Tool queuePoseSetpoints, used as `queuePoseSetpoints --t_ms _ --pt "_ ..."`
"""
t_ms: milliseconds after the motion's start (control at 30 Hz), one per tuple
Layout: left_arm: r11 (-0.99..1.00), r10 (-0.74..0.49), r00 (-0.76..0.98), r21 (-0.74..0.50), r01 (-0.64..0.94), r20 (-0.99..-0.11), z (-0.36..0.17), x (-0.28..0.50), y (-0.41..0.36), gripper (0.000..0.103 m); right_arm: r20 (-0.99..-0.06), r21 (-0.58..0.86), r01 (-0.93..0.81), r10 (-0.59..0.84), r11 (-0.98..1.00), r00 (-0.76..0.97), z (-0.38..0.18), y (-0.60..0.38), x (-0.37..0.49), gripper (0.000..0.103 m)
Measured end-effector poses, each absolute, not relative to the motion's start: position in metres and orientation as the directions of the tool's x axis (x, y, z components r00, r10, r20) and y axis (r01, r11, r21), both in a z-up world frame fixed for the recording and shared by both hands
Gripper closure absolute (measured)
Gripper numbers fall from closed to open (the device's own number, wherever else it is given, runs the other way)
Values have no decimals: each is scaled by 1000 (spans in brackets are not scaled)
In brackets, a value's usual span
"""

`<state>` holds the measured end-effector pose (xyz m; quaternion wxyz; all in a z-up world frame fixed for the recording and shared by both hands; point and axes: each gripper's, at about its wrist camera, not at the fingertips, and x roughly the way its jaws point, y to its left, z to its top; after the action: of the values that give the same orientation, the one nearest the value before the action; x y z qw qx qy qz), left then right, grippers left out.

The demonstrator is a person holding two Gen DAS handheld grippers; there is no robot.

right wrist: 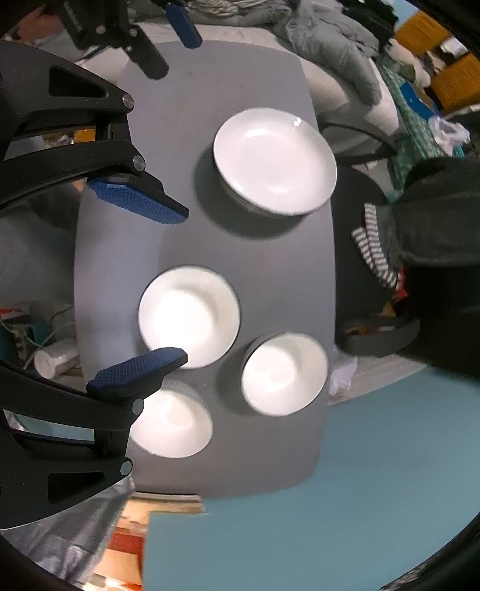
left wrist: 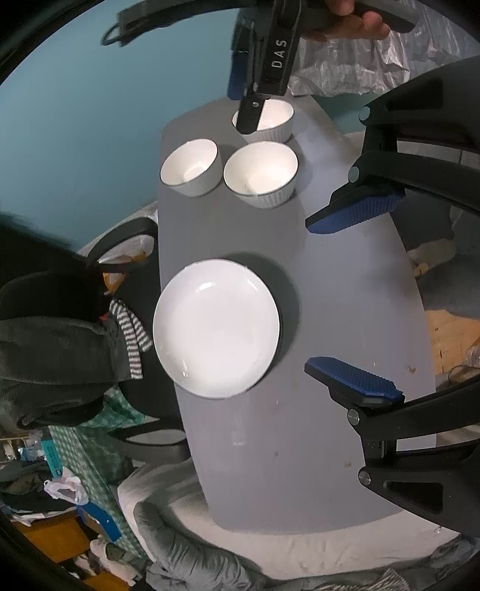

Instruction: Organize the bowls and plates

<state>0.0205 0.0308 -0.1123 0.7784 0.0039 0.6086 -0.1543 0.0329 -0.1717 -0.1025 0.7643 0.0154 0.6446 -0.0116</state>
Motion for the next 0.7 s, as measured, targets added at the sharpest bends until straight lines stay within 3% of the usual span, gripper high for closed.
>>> queuePoseSetpoints --t_ms 333,700 --pt "942 -246 149 -200 268 -958 -131 28 1 32 -985 -3 79 -17 997 171 -118 -210 24 34" --pt "949 -244 97 -217 227 -965 -155 51 -46 32 -989 3 -11 4 1000 150 -156 -240 45 34"
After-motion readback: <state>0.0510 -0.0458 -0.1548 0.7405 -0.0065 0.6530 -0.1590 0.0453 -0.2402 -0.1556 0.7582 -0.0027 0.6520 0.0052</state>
